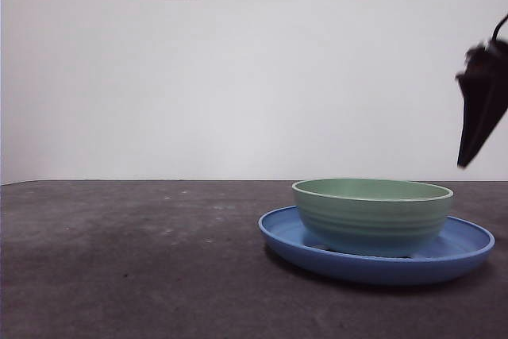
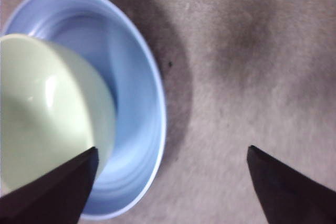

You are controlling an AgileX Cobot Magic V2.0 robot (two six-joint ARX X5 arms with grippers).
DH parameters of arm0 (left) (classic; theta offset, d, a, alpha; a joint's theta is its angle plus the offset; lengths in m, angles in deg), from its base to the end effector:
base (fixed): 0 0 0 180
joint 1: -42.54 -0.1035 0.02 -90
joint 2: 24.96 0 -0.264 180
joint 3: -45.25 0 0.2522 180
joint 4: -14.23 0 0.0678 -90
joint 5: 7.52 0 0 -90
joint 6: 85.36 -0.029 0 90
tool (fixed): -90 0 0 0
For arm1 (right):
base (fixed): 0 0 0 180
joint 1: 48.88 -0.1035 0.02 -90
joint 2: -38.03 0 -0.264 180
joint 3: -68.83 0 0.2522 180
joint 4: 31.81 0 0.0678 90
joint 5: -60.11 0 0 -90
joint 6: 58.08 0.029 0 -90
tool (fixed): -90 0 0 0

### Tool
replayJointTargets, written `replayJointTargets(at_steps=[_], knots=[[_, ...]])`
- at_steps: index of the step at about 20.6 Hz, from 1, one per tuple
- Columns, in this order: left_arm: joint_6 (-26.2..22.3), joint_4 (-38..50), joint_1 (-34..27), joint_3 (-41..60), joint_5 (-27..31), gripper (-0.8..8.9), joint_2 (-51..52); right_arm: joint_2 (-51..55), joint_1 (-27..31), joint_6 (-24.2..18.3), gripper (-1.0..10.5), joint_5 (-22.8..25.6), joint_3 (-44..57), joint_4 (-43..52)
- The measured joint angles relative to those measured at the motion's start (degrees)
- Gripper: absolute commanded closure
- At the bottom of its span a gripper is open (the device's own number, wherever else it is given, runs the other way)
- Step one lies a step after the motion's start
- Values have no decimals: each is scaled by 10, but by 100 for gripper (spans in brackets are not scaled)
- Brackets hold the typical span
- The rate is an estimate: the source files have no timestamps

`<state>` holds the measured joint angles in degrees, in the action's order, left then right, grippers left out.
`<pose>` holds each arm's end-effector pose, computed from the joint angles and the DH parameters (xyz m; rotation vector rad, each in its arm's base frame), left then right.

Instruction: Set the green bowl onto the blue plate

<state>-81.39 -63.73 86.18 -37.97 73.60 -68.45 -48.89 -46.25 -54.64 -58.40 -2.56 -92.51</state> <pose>0.0680 -0.0710 0.3867 0.1441 0.6883 -0.8572 0.2714 0.0014 0.2090 0.4104 1.3047 0.3444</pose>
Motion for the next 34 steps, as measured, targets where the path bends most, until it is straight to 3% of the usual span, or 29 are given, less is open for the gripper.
replayJointTargets(at_steps=[5, 13, 18, 22, 27, 34], knots=[[0, 2, 0, 0, 0, 180, 0, -67, -1, -7, 539, -41, 0, 41], [1, 6, 0, 0, 0, 181, 0, -106, -34, -15, 640, -44, 0, 83], [4, 6, 0, 0, 0, 185, 0, -115, -52, -20, 852, -44, 0, 100], [6, 6, 0, 0, 0, 185, 0, -115, -64, -22, 936, -42, 0, 104], [11, 13, 0, 0, 0, 185, 0, -115, -76, -21, 936, -18, 0, 103], [13, 15, 0, 0, 0, 185, 0, -116, -76, -11, 936, -38, -24, 84]])
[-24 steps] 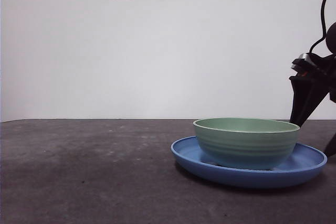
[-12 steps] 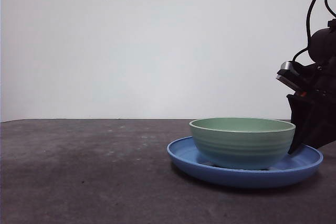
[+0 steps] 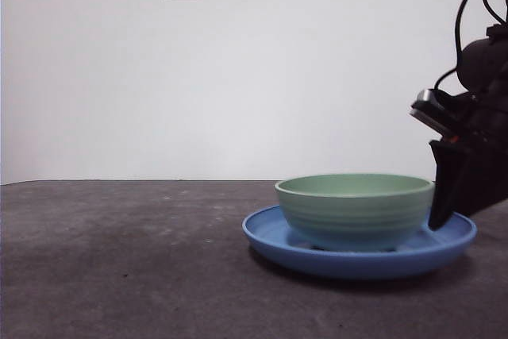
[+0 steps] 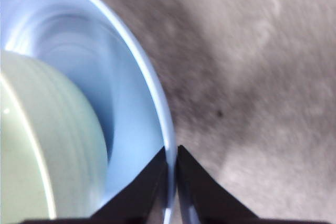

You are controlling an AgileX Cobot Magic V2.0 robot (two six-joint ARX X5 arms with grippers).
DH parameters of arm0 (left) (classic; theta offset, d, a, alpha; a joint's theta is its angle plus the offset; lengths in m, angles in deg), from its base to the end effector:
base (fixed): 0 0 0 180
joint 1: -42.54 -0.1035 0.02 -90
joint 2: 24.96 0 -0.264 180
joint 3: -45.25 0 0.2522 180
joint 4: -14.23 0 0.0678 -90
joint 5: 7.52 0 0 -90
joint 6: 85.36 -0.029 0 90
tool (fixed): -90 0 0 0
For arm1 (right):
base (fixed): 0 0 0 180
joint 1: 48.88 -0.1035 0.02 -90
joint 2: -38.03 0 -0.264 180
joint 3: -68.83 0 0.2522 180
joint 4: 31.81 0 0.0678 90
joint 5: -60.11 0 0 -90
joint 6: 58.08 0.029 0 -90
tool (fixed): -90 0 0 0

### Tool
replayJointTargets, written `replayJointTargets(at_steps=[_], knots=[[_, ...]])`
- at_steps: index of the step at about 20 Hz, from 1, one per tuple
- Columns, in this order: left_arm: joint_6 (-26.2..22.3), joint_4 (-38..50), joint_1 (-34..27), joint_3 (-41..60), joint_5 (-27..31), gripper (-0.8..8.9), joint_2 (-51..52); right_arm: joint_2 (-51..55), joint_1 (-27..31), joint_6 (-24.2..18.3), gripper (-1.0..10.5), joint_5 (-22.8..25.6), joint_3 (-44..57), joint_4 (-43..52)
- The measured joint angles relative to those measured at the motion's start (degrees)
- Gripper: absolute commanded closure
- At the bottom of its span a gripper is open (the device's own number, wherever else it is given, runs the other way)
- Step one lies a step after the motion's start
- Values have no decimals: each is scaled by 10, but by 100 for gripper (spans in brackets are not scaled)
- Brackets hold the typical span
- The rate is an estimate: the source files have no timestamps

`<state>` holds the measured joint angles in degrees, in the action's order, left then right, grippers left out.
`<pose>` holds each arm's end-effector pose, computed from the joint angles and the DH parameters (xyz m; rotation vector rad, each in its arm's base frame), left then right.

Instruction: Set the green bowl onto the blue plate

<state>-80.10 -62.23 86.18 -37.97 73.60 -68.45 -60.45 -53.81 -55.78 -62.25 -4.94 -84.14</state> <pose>0.0691 -0.0721 0.3887 0.1156 0.6722 -0.8531 0.3063 0.0420 0.1692 0.3567 1.3389 0.5223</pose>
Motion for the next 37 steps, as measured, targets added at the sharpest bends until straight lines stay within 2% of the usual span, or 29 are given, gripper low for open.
replayJointTargets(at_steps=[5, 9, 13, 18, 27, 31, 37], knots=[[0, 4, 0, 0, 0, 185, 0, 0, -12, 22, 936, -24, -45, -16], [0, 4, 0, 0, 0, 185, 0, 0, -60, 57, 936, -25, -61, 2], [0, 4, 0, 0, 0, 185, 0, 0, -123, 103, 936, -7, -61, 50], [0, 4, 0, 0, 0, 185, 0, -12, -168, 139, 936, 15, -61, 76], [0, 4, 0, 0, 0, 185, 0, -78, -172, 145, 921, 18, -62, 90], [0, 4, 0, 0, 0, 185, 0, -79, -175, 145, 721, 25, -62, 93], [-1, 4, 0, 0, 0, 185, 0, -74, -167, 143, 707, 34, -71, 74]])
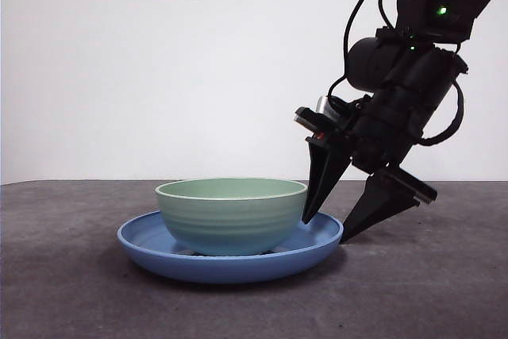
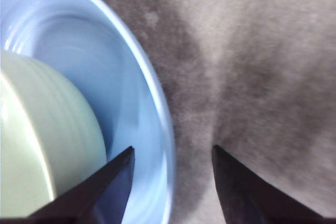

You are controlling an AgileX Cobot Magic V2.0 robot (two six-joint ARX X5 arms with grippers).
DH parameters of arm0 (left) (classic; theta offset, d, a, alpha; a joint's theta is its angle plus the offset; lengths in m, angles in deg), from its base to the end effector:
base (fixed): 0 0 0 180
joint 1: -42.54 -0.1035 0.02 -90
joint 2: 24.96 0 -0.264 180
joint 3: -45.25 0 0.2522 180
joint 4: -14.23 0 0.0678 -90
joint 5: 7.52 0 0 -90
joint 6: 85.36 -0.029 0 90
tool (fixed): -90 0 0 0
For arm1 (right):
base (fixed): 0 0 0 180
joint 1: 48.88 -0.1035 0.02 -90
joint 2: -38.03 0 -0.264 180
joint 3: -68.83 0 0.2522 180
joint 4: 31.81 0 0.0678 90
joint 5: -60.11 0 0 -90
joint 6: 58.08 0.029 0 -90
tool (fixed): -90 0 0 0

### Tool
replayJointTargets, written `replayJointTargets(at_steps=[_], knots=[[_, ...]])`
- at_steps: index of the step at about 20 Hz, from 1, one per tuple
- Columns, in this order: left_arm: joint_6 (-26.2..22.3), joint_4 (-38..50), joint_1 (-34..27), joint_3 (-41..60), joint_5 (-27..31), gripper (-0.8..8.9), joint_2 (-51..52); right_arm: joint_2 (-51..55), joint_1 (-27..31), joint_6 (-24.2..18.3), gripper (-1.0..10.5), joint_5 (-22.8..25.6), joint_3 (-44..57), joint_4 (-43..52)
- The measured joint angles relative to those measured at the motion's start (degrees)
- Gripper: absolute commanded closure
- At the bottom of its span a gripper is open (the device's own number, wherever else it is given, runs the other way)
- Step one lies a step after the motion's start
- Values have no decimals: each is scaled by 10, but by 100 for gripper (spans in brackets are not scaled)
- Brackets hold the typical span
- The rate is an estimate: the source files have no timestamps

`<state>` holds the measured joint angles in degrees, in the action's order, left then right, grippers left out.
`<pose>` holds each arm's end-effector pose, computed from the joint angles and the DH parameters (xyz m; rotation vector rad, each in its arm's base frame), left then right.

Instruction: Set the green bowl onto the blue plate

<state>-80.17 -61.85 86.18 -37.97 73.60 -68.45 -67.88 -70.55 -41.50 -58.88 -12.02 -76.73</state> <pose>0.0694 -0.0723 0.3892 0.1146 0.6652 -0.8545 0.3226 0.1433 0.1630 0.3152 1.3595 0.5826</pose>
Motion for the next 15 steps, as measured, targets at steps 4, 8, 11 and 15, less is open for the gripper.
replayJointTargets(at_steps=[4, 8, 11, 15], knots=[[0, 0, 0, 0, 0, 185, 0, 38, 30, -15, 707, 42, -39, -64], [0, 0, 0, 0, 0, 185, 0, 130, 54, -40, 561, 56, -52, -123], [-2, 0, 0, 0, 0, 185, 0, 233, 54, -55, 434, 68, -52, -181], [-9, 8, 0, 0, 0, 185, 0, 371, 52, -74, 378, 97, -53, -275]])
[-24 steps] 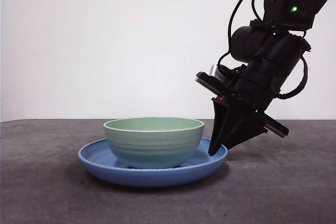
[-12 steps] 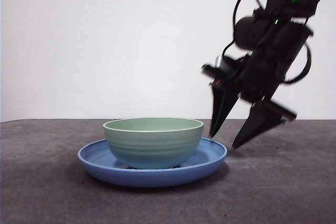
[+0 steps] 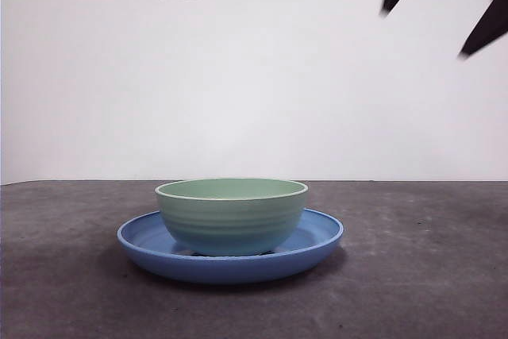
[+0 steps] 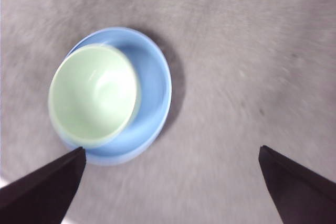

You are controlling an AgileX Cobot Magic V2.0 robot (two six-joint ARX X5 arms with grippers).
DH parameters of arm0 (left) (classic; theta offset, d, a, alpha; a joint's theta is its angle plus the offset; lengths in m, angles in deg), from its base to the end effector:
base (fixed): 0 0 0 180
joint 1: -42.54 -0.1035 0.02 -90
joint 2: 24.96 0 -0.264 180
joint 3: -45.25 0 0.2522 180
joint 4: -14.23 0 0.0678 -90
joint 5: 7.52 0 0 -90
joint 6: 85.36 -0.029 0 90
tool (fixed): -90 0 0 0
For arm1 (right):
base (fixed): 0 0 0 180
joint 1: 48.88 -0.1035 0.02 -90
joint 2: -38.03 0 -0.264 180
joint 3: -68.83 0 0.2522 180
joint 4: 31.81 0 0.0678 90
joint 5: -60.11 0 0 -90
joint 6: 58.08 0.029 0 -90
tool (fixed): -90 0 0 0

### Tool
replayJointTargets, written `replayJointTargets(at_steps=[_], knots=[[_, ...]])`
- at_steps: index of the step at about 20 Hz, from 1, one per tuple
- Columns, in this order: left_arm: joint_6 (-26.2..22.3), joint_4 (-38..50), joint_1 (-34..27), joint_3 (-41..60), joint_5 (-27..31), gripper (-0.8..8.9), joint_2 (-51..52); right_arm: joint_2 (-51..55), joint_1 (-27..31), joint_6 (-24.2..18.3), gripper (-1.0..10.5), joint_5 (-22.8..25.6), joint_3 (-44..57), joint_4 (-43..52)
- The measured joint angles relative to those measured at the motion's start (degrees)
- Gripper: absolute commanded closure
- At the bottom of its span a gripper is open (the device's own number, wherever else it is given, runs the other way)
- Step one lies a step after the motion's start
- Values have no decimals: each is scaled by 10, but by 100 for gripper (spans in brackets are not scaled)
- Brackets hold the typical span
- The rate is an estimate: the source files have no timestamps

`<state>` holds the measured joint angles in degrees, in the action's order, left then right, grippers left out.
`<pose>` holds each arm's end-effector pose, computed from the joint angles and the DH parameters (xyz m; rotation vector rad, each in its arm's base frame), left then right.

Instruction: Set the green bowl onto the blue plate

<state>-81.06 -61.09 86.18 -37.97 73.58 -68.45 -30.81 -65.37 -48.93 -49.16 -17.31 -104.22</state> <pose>0.0699 -0.0729 0.3903 0.1243 0.6457 -0.8620 0.2082 0.0716 0.3466 0.1659 1.0204 0.4956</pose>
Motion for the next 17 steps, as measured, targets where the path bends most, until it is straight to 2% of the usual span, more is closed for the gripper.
replayJointTargets(at_steps=[7, 10, 11, 13, 14, 17], knots=[[-3, 5, 0, 0, 0, 185, 0, 165, -8, -34, 379, 0, 0, -95], [-3, 5, 0, 0, 0, 201, 0, 202, -15, -43, 383, -1, 0, -114], [-3, 5, 0, 0, 0, 321, 0, 208, -15, -44, 495, -1, 0, -114], [-5, 5, 0, 0, 0, 760, 0, 209, -15, -45, 960, -1, 0, -115], [-5, 5, 0, 0, 0, 789, 0, 208, -15, -45, 927, -1, 0, -114], [-4, 6, 0, 0, 0, 786, 0, 205, -15, -45, 928, -1, 0, -106]])
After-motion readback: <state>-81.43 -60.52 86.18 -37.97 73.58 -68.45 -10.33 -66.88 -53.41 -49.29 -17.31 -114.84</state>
